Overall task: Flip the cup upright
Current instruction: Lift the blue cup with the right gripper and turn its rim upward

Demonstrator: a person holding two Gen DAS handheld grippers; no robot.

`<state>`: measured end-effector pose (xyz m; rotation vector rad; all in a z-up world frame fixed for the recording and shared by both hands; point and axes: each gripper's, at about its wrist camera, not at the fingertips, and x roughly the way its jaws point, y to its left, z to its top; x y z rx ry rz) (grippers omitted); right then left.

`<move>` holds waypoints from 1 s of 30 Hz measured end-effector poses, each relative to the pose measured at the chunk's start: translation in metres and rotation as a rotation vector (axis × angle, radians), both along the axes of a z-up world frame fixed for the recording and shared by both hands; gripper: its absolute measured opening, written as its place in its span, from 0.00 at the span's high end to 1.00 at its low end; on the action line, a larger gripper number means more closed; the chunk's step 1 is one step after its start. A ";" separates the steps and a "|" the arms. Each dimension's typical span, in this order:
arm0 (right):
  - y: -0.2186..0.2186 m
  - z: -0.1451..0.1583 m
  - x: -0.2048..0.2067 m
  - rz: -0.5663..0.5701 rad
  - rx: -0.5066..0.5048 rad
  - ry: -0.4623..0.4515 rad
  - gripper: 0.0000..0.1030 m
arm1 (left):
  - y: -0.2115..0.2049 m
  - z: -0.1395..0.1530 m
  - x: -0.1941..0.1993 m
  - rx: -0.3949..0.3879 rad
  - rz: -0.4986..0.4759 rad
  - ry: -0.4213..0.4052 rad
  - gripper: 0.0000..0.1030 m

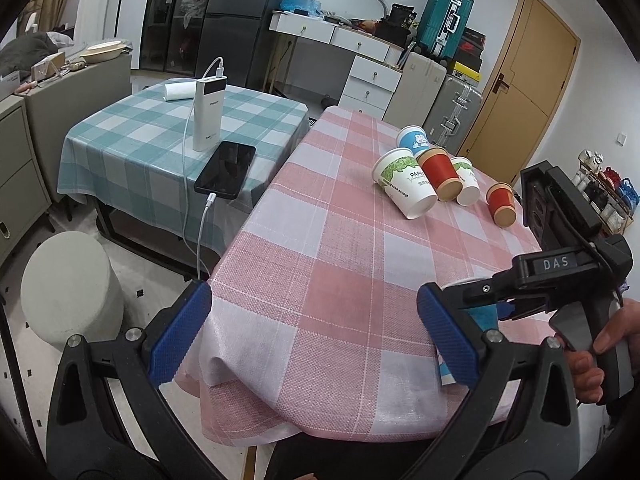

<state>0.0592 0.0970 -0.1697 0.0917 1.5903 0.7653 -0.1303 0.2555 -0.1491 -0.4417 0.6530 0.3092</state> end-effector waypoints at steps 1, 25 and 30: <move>0.000 0.000 0.000 -0.001 0.002 -0.004 0.14 | 0.000 -0.001 0.001 -0.003 -0.003 0.001 0.01; -0.067 0.026 0.010 -0.086 0.136 -0.111 0.34 | -0.038 0.008 0.022 0.040 -0.089 0.035 0.01; -0.098 0.037 0.016 -0.122 0.175 -0.219 0.35 | -0.056 0.015 0.044 0.063 -0.136 0.039 0.01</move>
